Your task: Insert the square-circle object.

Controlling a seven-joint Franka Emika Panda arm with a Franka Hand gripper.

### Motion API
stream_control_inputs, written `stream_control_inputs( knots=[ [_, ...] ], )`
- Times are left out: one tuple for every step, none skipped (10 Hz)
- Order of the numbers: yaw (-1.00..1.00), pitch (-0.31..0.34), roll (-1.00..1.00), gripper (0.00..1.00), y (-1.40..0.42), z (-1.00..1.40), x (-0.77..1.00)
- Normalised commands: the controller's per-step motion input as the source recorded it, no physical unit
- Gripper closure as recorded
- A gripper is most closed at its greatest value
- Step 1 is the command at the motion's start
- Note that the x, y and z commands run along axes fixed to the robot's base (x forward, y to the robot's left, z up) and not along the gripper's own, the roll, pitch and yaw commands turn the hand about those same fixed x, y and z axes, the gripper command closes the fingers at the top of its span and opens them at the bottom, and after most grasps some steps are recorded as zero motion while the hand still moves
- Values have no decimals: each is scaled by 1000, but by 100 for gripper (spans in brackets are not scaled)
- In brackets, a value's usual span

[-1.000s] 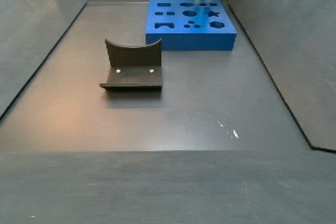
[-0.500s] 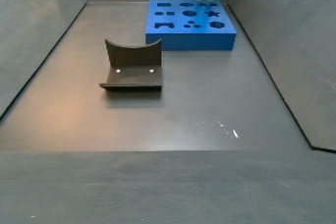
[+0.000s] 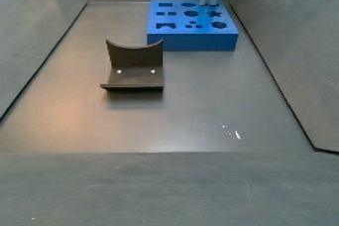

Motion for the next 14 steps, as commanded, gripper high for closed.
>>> stream_control_inputs(
  knots=[
    [0, -50, -169, 100, 86, -237, -31],
    [0, -119, -187, 100, 0, -340, -200],
    [9, -140, -203, 100, 3, -209, -426],
    [23, -96, -200, 100, 0, -137, -294],
    [14, -57, -154, 100, 0, -186, -94],
    [11, -70, -121, 100, 0, -214, -126],
    [17, -80, -140, 100, 0, -151, -197],
    [40, -66, -107, 100, 0, -240, -26],
    [26, -61, -96, 100, 91, -300, 0],
    [77, -89, -217, 100, 214, -323, -143],
    [143, -67, -241, 100, 177, -374, -17],
    [160, -56, -247, 100, 220, -426, 0],
    [154, -74, -200, 100, 160, -520, 0],
    [126, -71, -206, 100, 106, -617, 0]
  ],
)
